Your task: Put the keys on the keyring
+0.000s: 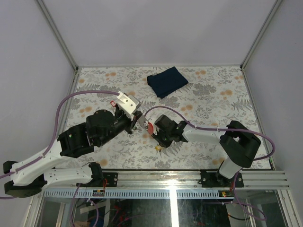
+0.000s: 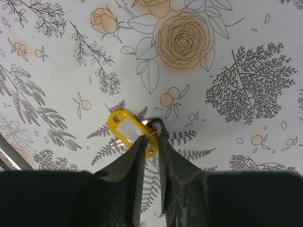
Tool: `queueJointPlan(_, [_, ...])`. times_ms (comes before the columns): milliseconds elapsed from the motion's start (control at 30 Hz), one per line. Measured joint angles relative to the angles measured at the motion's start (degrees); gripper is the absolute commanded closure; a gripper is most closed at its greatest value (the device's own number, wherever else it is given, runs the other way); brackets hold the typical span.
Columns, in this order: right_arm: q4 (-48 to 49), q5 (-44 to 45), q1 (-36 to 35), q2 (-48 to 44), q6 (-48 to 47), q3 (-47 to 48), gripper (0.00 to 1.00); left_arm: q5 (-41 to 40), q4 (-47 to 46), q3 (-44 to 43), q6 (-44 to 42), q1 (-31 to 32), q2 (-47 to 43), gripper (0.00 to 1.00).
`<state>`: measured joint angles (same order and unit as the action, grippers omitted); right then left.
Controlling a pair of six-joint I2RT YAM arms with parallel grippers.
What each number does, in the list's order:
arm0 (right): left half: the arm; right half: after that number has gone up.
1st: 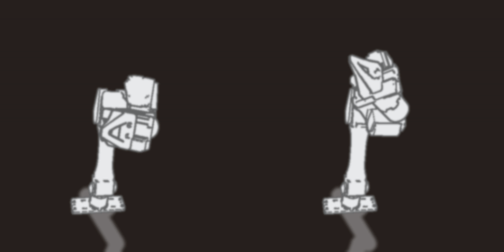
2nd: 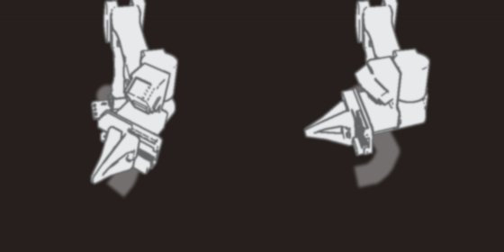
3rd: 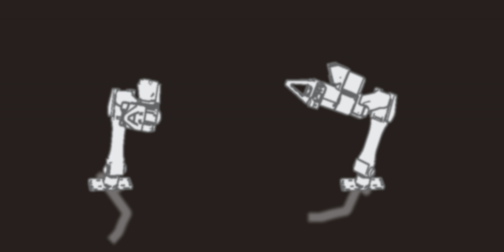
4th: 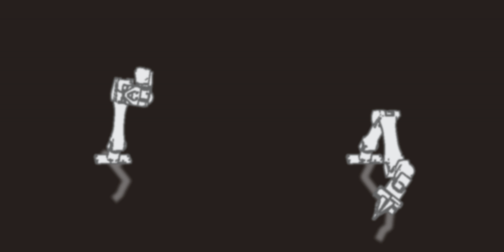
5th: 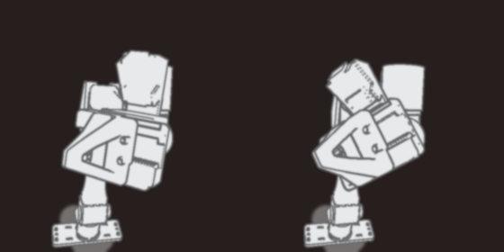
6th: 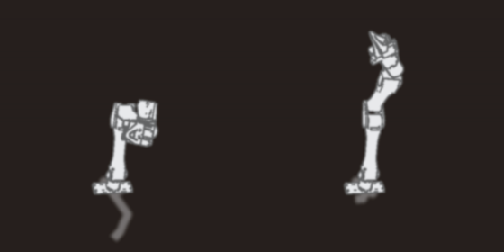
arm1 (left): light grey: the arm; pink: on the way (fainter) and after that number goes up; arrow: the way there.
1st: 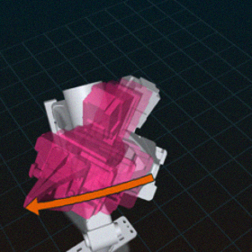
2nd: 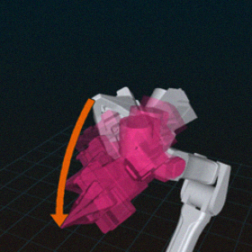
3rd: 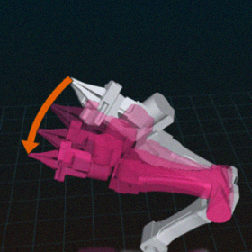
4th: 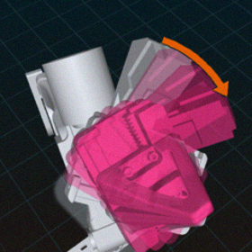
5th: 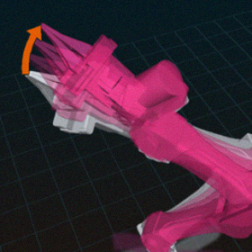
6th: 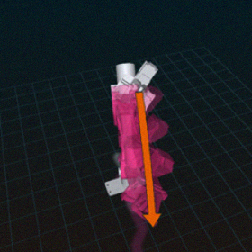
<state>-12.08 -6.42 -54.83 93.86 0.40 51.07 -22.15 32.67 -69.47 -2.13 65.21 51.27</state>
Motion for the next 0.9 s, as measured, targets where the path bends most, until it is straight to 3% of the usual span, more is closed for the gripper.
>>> queueJointPlan(100, [-0.2, 0.4, 0.0, 0.0, -0.1, 0.2, 0.83, 0.0, 0.0, 0.0, 0.0, 0.0, -0.1, 1.00])
queueJointPlan(367, [0.2, 0.9, -0.1, 1.1, -0.1, 0.7, 0.76, 0.0, 0.1, 0.0, 0.0, 0.0, -0.2, 1.00])
queueJointPlan(667, [0.3, 1.0, -0.2, 1.2, -0.2, 0.7, 1.00, 0.0, 0.2, 0.0, 0.0, 0.0, -0.2, 1.00])
queueJointPlan(900, [0.7, 1.4, -0.3, 0.4, 0.3, 0.7, 1.00, 0.0, 0.2, 0.0, 0.0, 0.0, -0.2, 1.00])
